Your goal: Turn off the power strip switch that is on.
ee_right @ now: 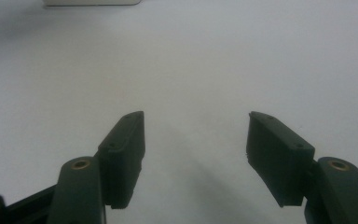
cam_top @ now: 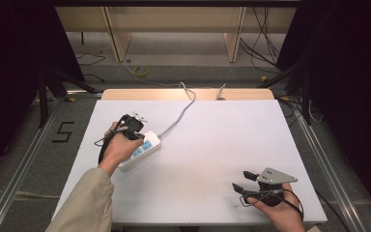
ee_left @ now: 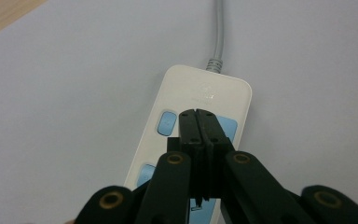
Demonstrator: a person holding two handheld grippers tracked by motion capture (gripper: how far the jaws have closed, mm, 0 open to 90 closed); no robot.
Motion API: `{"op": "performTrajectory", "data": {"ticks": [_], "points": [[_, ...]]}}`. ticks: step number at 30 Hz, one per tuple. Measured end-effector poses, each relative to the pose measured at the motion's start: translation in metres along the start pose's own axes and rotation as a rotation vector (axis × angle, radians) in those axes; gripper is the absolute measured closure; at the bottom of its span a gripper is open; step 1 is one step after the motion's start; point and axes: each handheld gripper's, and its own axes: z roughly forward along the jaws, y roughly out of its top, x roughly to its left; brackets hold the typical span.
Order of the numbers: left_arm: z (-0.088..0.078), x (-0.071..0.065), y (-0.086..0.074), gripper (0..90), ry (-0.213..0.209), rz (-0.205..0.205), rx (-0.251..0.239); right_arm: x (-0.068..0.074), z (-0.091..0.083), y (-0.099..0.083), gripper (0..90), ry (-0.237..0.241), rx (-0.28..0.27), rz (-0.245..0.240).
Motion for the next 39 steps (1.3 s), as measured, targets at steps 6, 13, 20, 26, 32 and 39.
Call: {"op": "performTrajectory", "data": {"ticks": [6,13,20,26,32,39], "points": [[0.002,0.002,0.004,89.7,0.002,0.0,0.013,0.0,0.0,0.0,38.3,0.0,0.001,0.001],[0.004,0.004,0.008,89.7,0.005,0.0,0.022,0.0,0.0,0.0,38.3,0.0,0.001,0.001],[0.007,0.006,0.01,89.7,0.005,-0.002,0.035,0.0,0.0,0.0,38.3,0.0,0.001,0.0],[0.009,0.007,0.012,89.7,0.006,-0.006,0.041,-0.001,0.0,0.0,38.3,0.001,0.001,0.001],[0.01,0.009,0.017,89.7,0.011,0.002,0.05,-0.001,0.0,0.0,38.3,0.002,0.001,0.0],[0.012,0.009,0.021,89.6,0.014,0.001,0.054,-0.001,0.001,0.0,38.4,0.002,0.0,0.0]]}}
